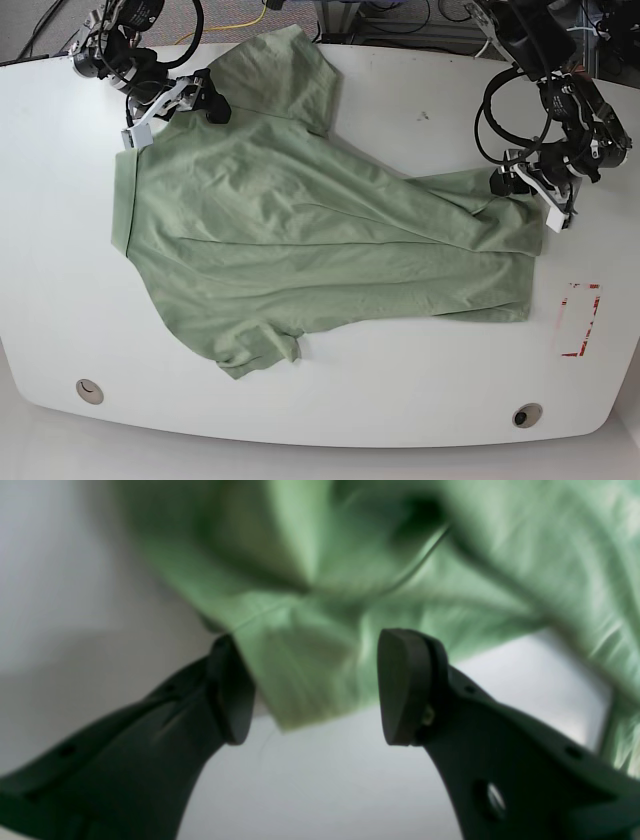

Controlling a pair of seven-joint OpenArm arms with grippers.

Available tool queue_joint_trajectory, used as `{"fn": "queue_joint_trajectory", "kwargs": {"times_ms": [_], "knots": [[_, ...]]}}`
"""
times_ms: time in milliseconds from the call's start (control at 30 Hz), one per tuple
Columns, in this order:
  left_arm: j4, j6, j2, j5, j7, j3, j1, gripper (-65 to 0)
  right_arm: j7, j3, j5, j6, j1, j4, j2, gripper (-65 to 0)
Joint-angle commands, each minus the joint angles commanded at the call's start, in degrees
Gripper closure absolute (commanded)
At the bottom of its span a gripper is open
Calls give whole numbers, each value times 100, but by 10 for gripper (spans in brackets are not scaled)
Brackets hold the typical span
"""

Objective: Layout the t-shirt on the table in an organized manner, then fold the t-shirt properly
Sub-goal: 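Pull the shirt edge with the left gripper away from the right gripper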

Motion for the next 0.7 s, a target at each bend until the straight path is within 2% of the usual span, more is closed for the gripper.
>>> {"fn": "queue_joint_trajectory", "kwargs": {"times_ms": [100,167,500,700], "knots": [[0,0,0,0,9,0,-9,-349,0,9,0,0,0,0,0,-509],[0,0,0,0,9,0,-9,-321,0,9,0,0,0,0,0,-509],[0,0,9,-9,0,229,-9,-115,0,9,0,0,9,0,0,-509],[9,0,18,-26,0,202,9,-54,0,9,0,0,9,0,0,-509]]}}
